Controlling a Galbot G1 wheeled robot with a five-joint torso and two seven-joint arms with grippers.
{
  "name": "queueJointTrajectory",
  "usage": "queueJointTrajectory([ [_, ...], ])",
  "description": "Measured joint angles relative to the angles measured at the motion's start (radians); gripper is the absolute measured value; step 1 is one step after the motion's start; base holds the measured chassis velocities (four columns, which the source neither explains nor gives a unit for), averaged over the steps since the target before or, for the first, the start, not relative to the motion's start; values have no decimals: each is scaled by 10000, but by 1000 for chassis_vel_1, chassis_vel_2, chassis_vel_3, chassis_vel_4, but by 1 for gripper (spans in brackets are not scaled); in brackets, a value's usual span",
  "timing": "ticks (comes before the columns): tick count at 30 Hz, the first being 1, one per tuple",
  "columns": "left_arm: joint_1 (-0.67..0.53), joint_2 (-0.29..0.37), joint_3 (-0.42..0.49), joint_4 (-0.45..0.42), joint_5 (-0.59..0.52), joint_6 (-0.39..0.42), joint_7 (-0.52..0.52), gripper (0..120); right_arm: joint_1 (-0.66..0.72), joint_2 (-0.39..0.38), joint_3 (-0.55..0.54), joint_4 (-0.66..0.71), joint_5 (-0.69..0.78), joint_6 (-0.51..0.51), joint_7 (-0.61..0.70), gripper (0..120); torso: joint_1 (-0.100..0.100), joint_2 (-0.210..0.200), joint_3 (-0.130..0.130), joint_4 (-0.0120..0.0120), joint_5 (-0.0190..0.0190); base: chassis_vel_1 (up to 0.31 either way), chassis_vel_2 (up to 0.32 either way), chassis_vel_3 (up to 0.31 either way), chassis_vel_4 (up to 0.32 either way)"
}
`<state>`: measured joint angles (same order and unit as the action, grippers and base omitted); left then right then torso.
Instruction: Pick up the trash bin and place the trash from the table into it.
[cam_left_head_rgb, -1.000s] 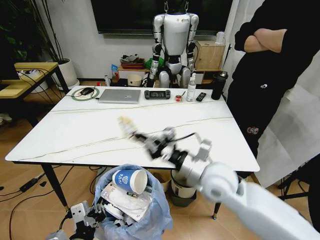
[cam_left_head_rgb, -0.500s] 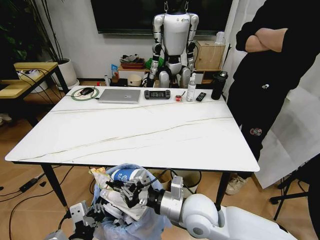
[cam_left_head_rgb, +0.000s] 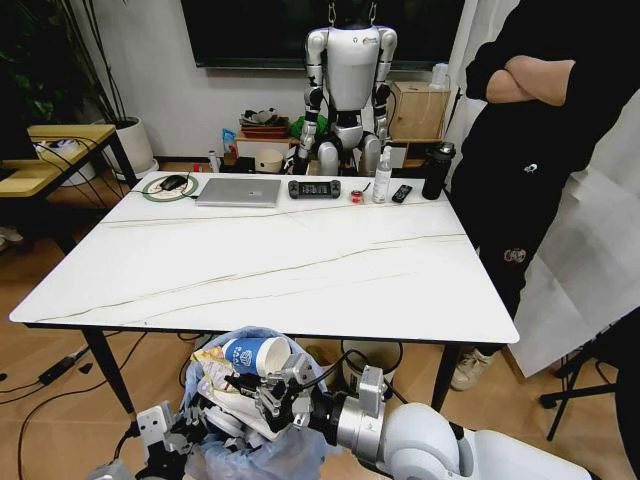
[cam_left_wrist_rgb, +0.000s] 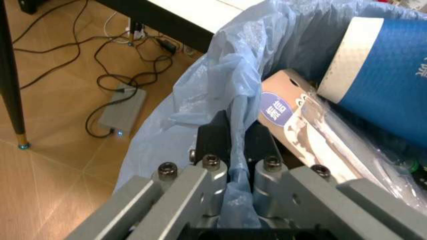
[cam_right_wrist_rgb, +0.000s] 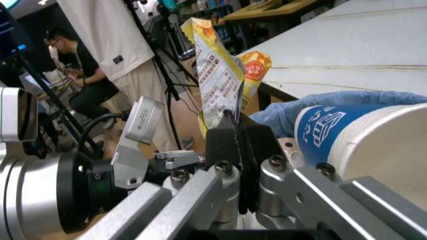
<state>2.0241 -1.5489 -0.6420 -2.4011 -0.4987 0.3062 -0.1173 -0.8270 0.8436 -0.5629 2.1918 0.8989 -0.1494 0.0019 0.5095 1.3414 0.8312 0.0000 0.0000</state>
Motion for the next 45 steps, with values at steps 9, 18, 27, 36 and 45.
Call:
queueJointTrajectory([
  [9,-2,19,14,-12,-3,0,0,0,-150,-105,104,-122,-369,-23,-15,30,0,0,0,0,-1,0,0,0,0],
  [18,-14,75,20,27,-27,0,-1,0,-252,-205,257,-67,-507,-22,133,64,0,0,0,0,0,0,0,0,0],
  [27,-17,225,46,124,-88,0,-2,0,-157,-863,1302,578,114,111,1043,91,0,0,0,0,0,0,0,0,0],
  [36,-147,478,175,262,-142,-8,7,0,-1084,-1703,2586,129,39,1557,1539,100,0,0,0,3,4,0,0,0,0],
  [45,-236,1150,134,411,-431,-38,84,0,-6220,-933,9002,-657,-1065,2321,513,100,2,0,0,-4,3,0,0,0,0],
])
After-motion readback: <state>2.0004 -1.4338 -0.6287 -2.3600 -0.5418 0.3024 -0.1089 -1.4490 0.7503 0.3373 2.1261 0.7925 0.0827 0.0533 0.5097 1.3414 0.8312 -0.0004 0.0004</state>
